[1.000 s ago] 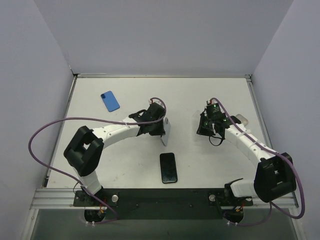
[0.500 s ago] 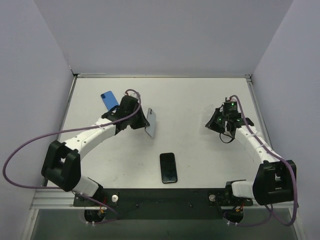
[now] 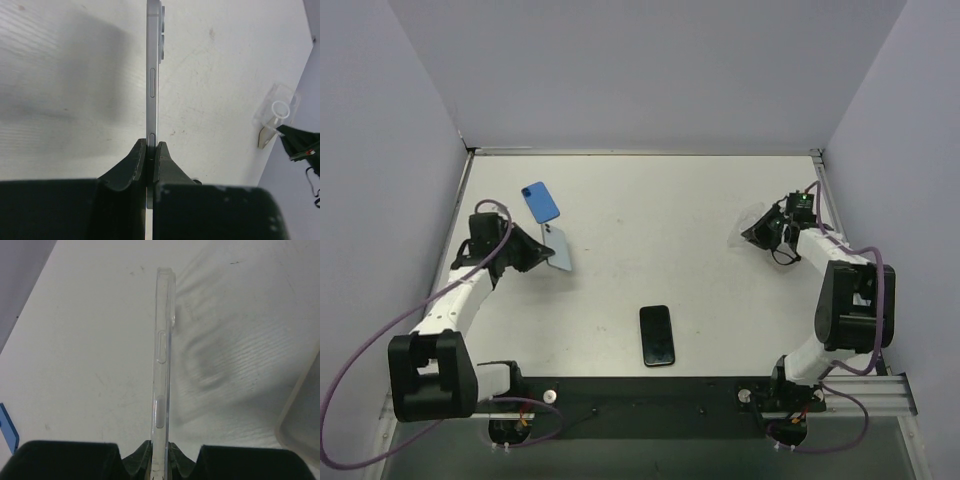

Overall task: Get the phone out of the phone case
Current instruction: Place the phone case at the center of the board, then place the phone at the center of the board.

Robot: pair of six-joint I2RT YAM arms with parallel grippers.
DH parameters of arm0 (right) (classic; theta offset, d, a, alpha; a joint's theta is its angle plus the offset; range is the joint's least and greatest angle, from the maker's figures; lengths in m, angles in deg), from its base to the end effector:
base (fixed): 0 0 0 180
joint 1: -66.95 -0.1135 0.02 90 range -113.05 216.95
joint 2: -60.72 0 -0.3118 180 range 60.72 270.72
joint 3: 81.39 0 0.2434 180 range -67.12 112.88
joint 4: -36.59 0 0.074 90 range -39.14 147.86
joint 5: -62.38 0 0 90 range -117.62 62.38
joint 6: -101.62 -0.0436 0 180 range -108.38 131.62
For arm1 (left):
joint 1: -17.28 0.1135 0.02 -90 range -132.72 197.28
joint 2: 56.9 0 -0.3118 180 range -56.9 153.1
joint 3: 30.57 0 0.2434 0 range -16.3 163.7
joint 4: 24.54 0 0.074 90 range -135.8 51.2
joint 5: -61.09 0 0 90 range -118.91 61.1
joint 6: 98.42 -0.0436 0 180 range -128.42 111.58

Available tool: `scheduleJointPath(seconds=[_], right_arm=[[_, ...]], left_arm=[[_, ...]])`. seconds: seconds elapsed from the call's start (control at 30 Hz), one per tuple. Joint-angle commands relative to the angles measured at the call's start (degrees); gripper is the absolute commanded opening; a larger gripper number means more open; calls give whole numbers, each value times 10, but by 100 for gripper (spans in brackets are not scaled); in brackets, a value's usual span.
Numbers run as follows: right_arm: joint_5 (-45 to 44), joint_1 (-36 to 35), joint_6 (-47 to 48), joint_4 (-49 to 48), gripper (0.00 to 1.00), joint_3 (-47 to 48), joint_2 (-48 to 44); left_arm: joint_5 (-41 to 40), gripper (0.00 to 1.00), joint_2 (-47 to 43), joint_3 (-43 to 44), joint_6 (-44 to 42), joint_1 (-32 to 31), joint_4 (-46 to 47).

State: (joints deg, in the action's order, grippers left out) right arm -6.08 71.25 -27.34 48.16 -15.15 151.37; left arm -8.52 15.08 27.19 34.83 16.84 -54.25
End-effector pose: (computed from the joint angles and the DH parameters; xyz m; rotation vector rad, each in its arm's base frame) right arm 0.3381 -0.0094 0.2574 0.6235 2.1612 0.7465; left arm 0.2421 -0.0171 0.2705 -0.7074 2.3091 -0.7829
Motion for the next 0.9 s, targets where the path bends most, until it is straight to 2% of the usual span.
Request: scheduleJointPath(seconds=[0.0,0.03,0.07,0.13,0.17,0.2,0.23,0.37,0.47,0.7,0.87], right_arm=[[27,25,-29,-30,19,23,32],[14,26,-25,1,28,28,33],[-3,25,-10,25,42,42,34],[-59,22,3,90,54,57,29],[-75,21,8,102,79,61,25],[-95,19,14,114,97,67,15],[-105,19,18,126,100,67,7],[-121,8,20,135,100,50,-44],[-115,-33,28,143,100,38,-84],[-147,-245,61,193,100,14,-117],[-197,-407,30,230,100,-1,-118]], left_arm=[[98,0,-48,-23,9,98,52],[105,0,-53,-36,14,114,52],[118,0,-60,-41,18,151,51],[131,0,-64,-52,20,184,55],[133,0,-68,-57,18,205,52],[133,0,-69,-59,13,216,45],[131,0,-69,-58,5,222,41],[127,0,-55,-57,-6,243,42],[149,0,-21,-60,-11,247,88],[170,0,64,-60,-11,251,141],[135,0,89,-53,-20,251,111]])
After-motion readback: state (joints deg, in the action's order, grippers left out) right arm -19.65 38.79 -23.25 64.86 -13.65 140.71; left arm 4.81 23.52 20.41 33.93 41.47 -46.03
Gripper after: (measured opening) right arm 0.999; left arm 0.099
